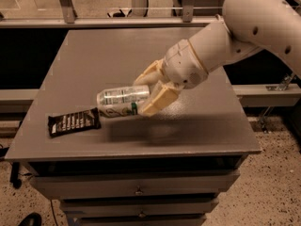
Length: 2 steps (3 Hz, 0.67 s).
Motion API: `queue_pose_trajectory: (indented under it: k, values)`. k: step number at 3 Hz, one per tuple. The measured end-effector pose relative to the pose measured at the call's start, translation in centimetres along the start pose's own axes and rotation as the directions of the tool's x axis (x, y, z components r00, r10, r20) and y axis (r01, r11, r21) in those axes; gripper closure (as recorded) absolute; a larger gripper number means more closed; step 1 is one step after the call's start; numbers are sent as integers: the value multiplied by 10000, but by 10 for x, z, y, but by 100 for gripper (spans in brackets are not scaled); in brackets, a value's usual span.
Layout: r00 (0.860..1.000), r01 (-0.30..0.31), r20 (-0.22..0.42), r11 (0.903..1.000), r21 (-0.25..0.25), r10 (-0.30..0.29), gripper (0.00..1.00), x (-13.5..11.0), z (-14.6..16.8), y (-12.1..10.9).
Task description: Move 7up can near rxbar chocolate
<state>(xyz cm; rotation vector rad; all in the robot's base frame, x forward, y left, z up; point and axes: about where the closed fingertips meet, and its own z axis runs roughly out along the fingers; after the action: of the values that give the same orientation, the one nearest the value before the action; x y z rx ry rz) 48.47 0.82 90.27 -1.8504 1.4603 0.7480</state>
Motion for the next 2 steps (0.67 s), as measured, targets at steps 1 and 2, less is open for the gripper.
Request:
queue_pose_trajectory:
  k: [1,2]
  values:
    - [9975,709,63,9941,-820,-706,100,-10,15,42]
    - [9923,1238,263,9845,-1242,-1214,100,-23,29,65]
